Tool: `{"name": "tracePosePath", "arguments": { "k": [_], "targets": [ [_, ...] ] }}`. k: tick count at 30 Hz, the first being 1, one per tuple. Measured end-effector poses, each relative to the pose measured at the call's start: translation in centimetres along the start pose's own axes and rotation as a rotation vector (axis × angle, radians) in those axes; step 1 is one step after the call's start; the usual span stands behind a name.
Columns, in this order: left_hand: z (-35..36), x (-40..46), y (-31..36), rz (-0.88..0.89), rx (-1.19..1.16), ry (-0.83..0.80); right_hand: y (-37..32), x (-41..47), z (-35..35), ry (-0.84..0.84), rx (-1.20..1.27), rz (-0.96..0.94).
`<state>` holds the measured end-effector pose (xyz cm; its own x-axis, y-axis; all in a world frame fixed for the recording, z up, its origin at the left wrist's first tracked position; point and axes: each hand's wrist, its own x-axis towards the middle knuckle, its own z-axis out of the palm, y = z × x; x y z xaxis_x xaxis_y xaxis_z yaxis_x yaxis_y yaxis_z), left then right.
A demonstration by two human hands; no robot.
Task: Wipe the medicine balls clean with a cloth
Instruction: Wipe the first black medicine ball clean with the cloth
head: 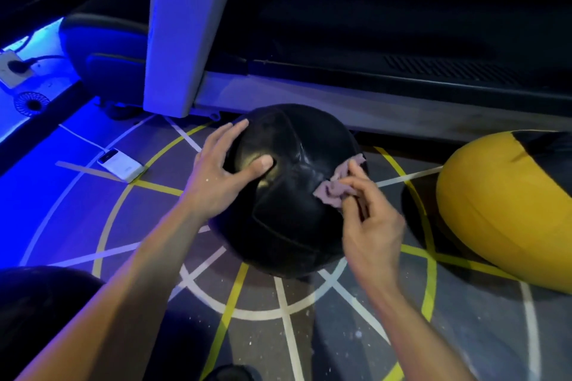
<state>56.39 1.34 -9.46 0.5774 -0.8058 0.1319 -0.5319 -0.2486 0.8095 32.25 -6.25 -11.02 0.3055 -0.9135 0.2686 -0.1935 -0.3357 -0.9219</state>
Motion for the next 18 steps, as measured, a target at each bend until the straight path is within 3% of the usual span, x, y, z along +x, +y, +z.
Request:
{"name": "tracePosePath", "arguments": {
  "k": [2, 5, 6, 9, 11, 13, 15, 18],
  "targets": [
    [0.1, 1.8, 0.4, -0.014, 0.011, -0.021, 0.3, -1.4, 1.0, -0.041, -0.02, -0.099],
    [0.1, 4.3, 0.4, -0.077, -0.021, -0.046, 3.4, -4.0, 0.4, -0.258, 0.012, -0.302],
    [0.0, 5.0, 0.6, -0.099, -0.033, -0.037, 4.5, -4.5, -0.2, -0.3, 0.012, -0.293],
    [0.0, 6.2, 1.6, -0.091, 0.004, 0.087, 6.9, -4.9, -2.1, -0.198, -0.045, 0.083],
    [0.2, 5.6, 2.7, 0.044, 0.063, 0.154, 7.8, -4.0, -2.8, -0.062, 0.051, 0.358],
    [0.5, 4.2, 3.0, 0.199, 0.166, 0.012, 8.5, -2.6, -3.4, 0.083, 0.183, 0.549],
    [0.6, 3.0, 2.4, 0.24, 0.356, -0.141, 8.9, -1.2, -3.4, 0.142, 0.269, 0.645],
    [-0.5, 3.3, 1.4, 0.19, 0.348, -0.128, 9.0, 0.7, -3.2, 0.17, 0.324, 0.703]
  ]
}}
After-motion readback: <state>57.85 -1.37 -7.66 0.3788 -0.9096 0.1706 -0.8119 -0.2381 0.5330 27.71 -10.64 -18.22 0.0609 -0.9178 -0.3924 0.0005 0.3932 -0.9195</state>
